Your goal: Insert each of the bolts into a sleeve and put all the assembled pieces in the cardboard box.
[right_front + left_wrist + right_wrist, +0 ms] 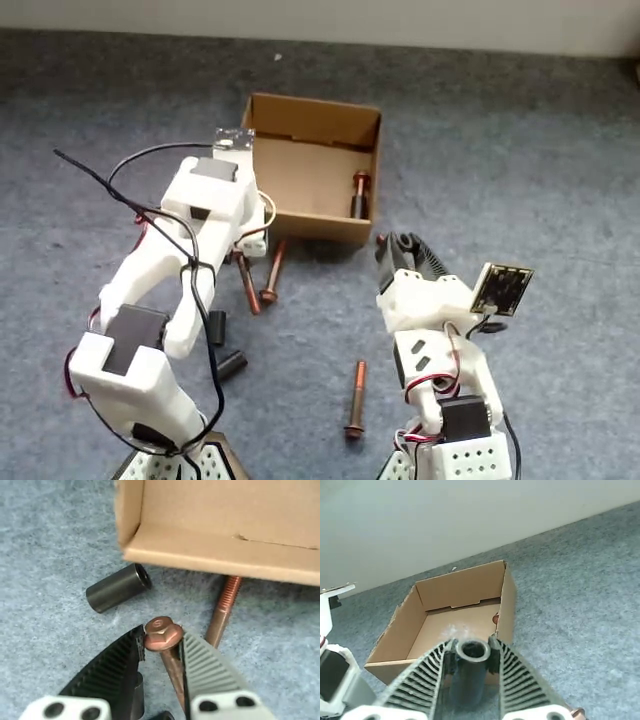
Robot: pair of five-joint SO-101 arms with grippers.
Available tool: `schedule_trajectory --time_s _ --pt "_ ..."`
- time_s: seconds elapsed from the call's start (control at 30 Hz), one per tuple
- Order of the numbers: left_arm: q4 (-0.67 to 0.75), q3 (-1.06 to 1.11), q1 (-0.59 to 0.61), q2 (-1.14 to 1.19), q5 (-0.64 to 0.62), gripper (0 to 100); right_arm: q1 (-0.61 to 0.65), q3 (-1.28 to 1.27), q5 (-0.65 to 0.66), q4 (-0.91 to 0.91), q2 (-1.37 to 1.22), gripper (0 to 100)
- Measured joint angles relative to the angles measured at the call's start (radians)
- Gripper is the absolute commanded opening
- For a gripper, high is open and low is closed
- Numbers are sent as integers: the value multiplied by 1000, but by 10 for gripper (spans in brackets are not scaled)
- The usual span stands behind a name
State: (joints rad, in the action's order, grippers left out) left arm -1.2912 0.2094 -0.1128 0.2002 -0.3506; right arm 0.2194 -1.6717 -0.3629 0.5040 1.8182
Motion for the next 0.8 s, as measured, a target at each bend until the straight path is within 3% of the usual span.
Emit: schedule_trajectory --time_s 0.13,0.3,0.57,0.8 --pt "0 0 -9 -5 0 5 0 0 0 0 0 5" --pt "0 8 -8 -178 0 5 26 0 64 6 0 5" --pt "-2 86 -8 -580 112 5 256 6 229 135 0 5" --pt "-2 86 -8 -790 199 5 502 8 420 137 0 5"
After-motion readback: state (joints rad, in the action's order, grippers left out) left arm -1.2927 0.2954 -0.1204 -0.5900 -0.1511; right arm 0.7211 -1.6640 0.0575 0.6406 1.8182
